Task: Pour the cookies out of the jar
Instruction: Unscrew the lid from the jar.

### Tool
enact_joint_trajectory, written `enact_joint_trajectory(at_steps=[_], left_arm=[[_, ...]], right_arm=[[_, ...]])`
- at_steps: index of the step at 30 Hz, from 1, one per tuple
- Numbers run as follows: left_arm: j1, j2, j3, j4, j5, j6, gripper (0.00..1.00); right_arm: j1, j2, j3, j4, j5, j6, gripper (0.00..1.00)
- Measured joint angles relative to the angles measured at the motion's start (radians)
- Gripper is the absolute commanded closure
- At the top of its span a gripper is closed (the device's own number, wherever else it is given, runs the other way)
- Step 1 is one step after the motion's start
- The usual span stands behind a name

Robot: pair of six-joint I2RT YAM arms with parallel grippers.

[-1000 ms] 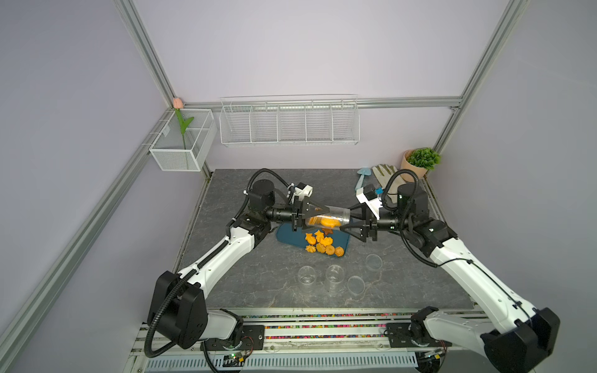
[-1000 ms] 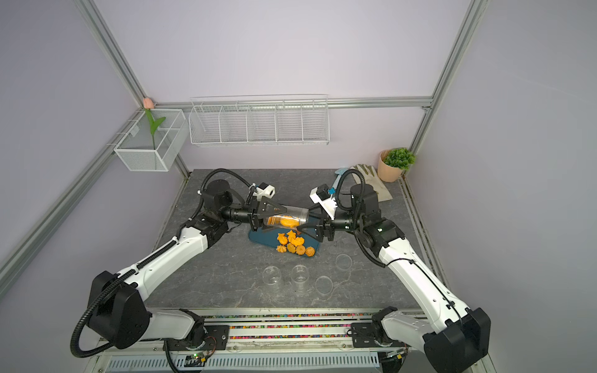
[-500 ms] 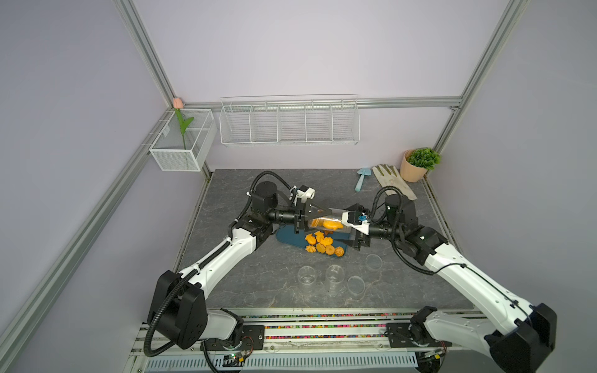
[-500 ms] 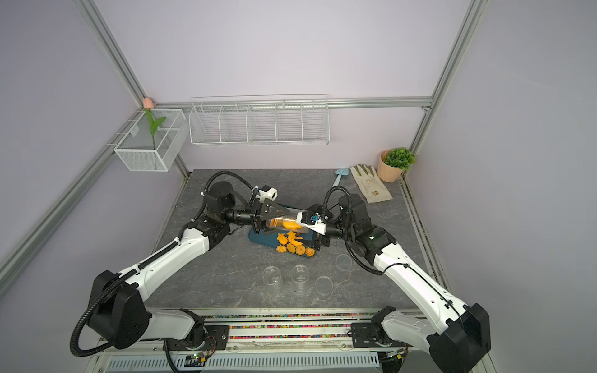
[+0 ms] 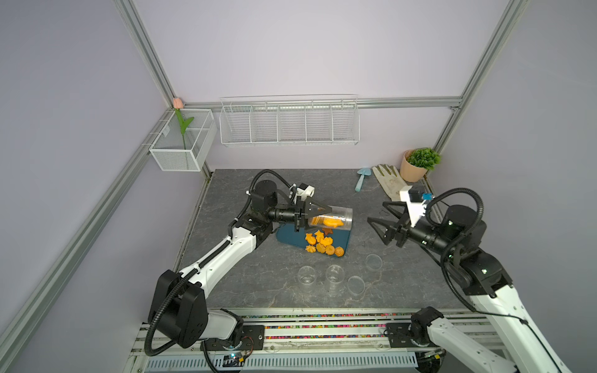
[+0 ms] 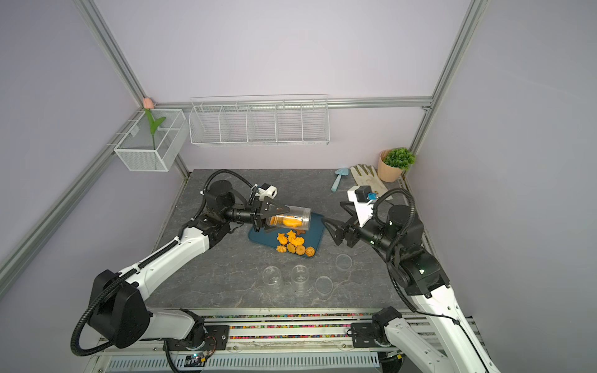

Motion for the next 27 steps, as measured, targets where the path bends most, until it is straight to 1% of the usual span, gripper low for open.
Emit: enact_joint_trajectory(at_steps=[2,4,6,8,10,14,16,20,27], left_arm=[[0.001,0.0,0.004,0.004,-0.001,0.0,0.4],[0.002,0.0,0.008,0.006,-0.002,0.0,0.4],[0.003,0.0,0.008,0.008,-0.003,0.0,0.4],[0.003,0.0,0.008,0.009,-0.003,0.0,0.4],[0.003,0.0,0.008,0.011,-0.004,0.0,0.4],[0.003,0.0,0.009,0.011,-0.004,0.0,0.4],[0.003,0.0,0.011,0.011,-0.004,0.0,0.4],[0.003,0.0,0.013,0.011,-0.005,0.0,0.4],[0.003,0.0,0.014,0.011,-0.009,0.0,0.4]], right_arm=[[-0.03,0.066,0.079,-0.057,-0.049,0.144,0.11],[-0.039,0.17,0.155,-0.098,-0.144,0.273,0.11],[-0.042,0.249,0.179,-0.114,-0.22,0.367,0.11],[-0.056,0.304,0.18,-0.155,-0.287,0.448,0.11],[-0.071,0.324,0.171,-0.158,-0.354,0.517,0.11],[-0.079,0.317,0.086,-0.039,-0.467,0.672,0.1],[-0.079,0.32,0.06,0.012,-0.51,0.724,0.08],[-0.074,0.325,0.043,0.072,-0.577,0.768,0.07],[-0.032,0.326,-0.009,0.153,-0.615,0.807,0.06]])
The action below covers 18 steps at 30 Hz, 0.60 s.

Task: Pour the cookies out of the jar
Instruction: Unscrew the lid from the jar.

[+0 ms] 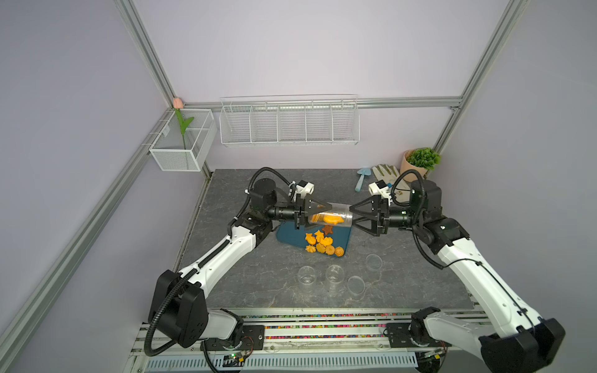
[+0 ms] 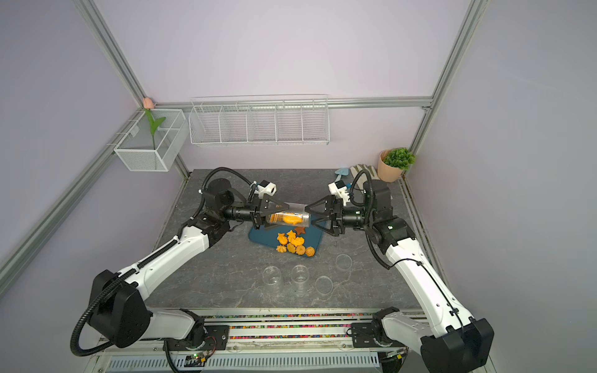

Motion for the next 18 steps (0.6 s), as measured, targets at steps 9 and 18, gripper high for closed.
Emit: enact_joint_trajectory(at_steps=[9,18], left_arm=[[0.002,0.0,0.0,0.005,-0.002,0.0,0.4],[0.003,-0.015,0.001,0.016,-0.003,0.0,0.4]], right_arm=[[0.061,0.021,-0.023,0.114,0.0,0.042,0.06],[0.063,0.021,-0.04,0.175,-0.013,0.074,0.14]])
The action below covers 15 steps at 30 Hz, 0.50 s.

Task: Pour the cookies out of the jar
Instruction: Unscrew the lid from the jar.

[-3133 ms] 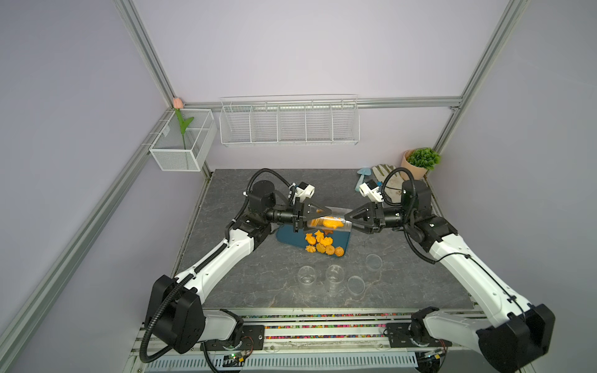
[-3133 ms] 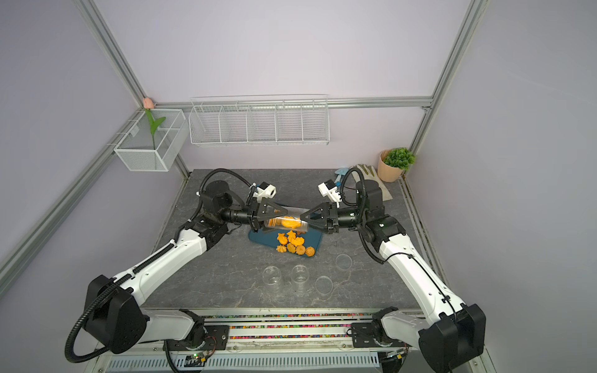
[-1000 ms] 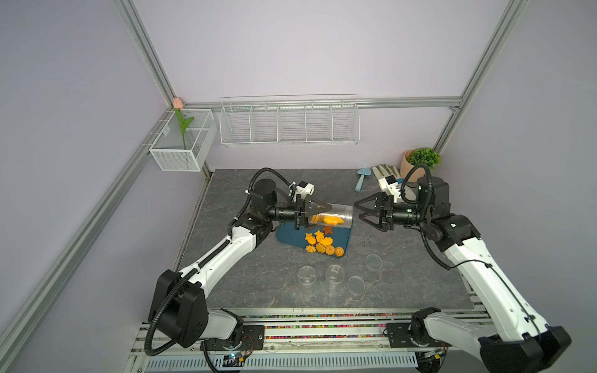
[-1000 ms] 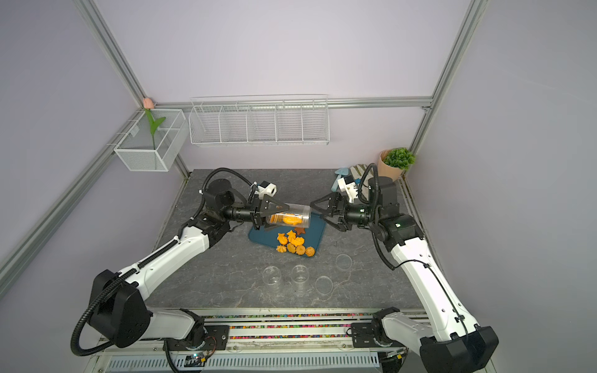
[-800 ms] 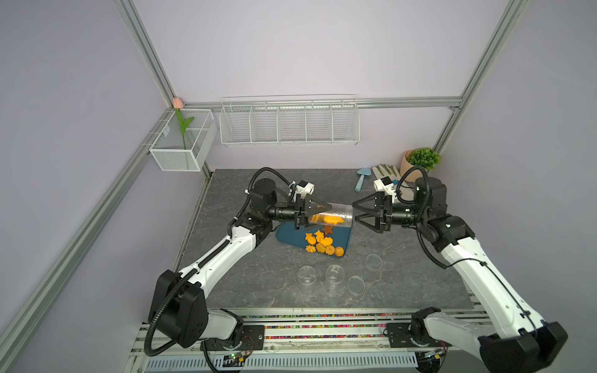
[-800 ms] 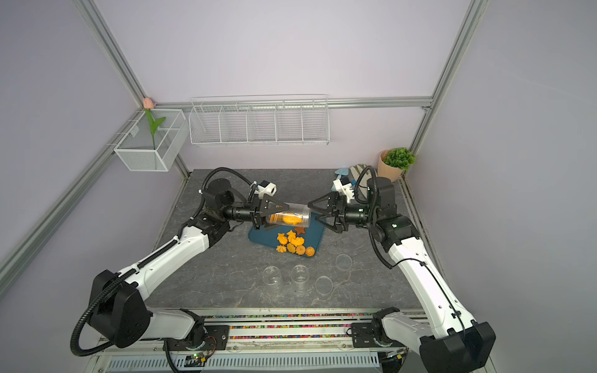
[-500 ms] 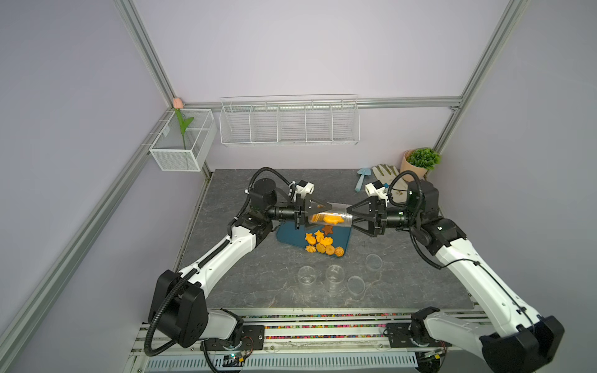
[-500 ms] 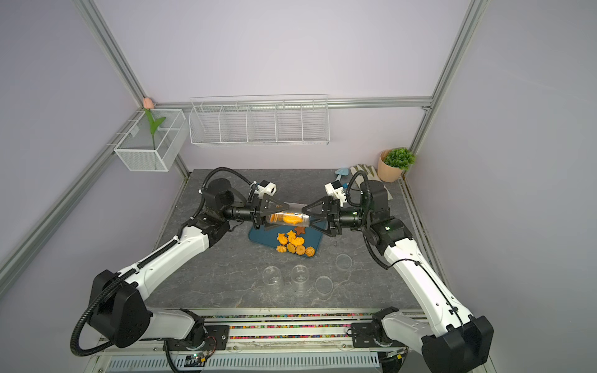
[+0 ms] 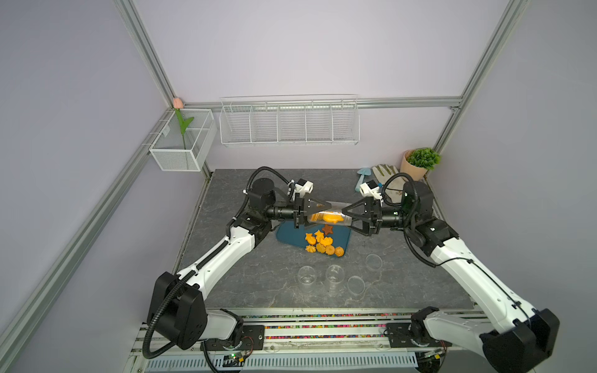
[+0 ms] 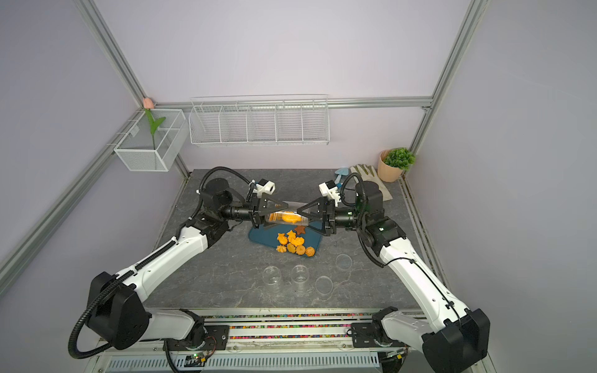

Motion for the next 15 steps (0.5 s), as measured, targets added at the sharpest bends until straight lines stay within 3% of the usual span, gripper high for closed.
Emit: enact_joint_trajectory(at_steps=[13,15], left_arm=[[0.0,-0.015,0.0,0.013,-0.003,0.0,0.4],[0.0,-0.015,0.0,0.013,-0.003,0.0,0.4]], right_arm=[[-0.032,-0.005,-0.023,0.093,-0.039,0.018,0.17],[-0.035,-0.005,-0.029,0.109,-0.041,0.02,0.22]])
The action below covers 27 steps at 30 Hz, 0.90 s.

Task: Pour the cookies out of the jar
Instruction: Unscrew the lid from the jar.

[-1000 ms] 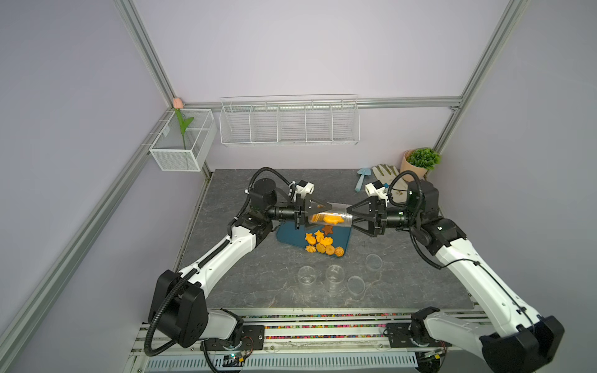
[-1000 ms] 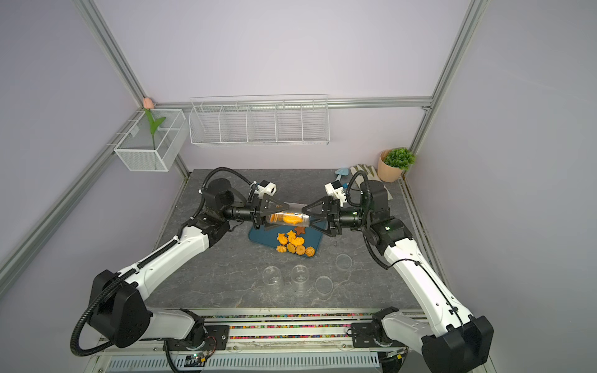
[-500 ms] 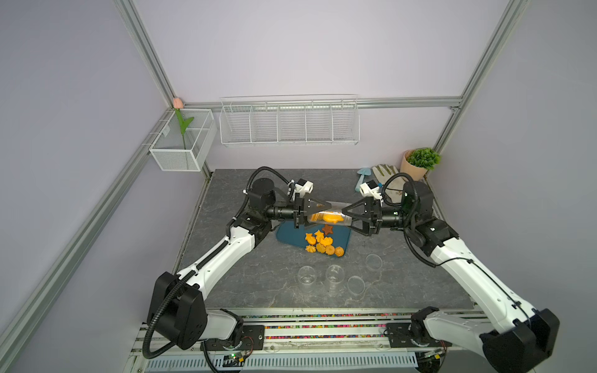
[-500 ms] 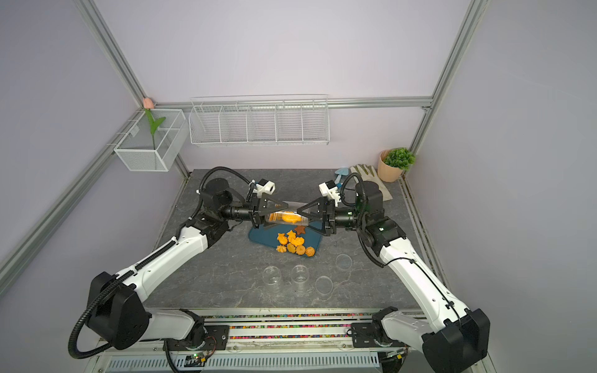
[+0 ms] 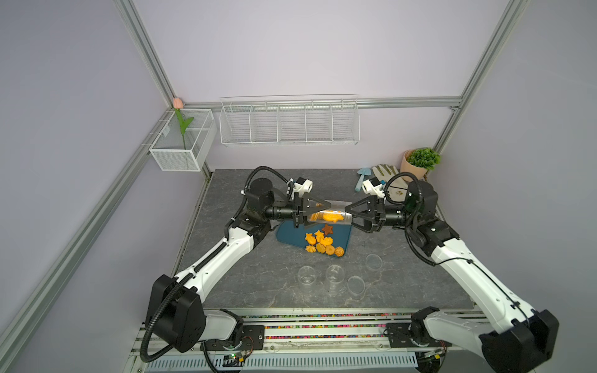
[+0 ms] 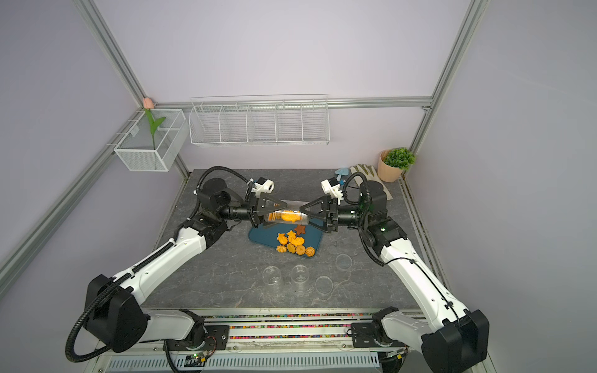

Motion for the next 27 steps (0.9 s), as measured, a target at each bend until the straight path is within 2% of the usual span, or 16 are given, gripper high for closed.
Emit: enact_joint_trajectory(at_steps=[6,14,19,23,27], left_arm=[[0.0,-0.002,0.0,0.006,0.001,0.0,0.4],[0.0,-0.002,0.002,0.005,0.004,0.0,0.4],[-0.002,-0.001,0.006,0.003,0.019,0.0,0.4],[-0.005,-0.001,0.01,-0.003,0.024,0.0,0.4],[-0.002,-0.001,0.01,-0.016,0.035,0.001,0.4]], right_arm=[[-0.004,0.0,-0.011,0.018,-0.007,0.006,0.32],[-0.004,0.0,-0.01,0.003,-0.017,-0.031,0.34],[-0.004,0.0,0.045,-0.139,-0.019,-0.187,0.41],[0.002,0.0,0.06,-0.195,-0.012,-0.348,0.41],[0.03,-0.029,0.034,-0.18,0.058,-0.545,0.39]])
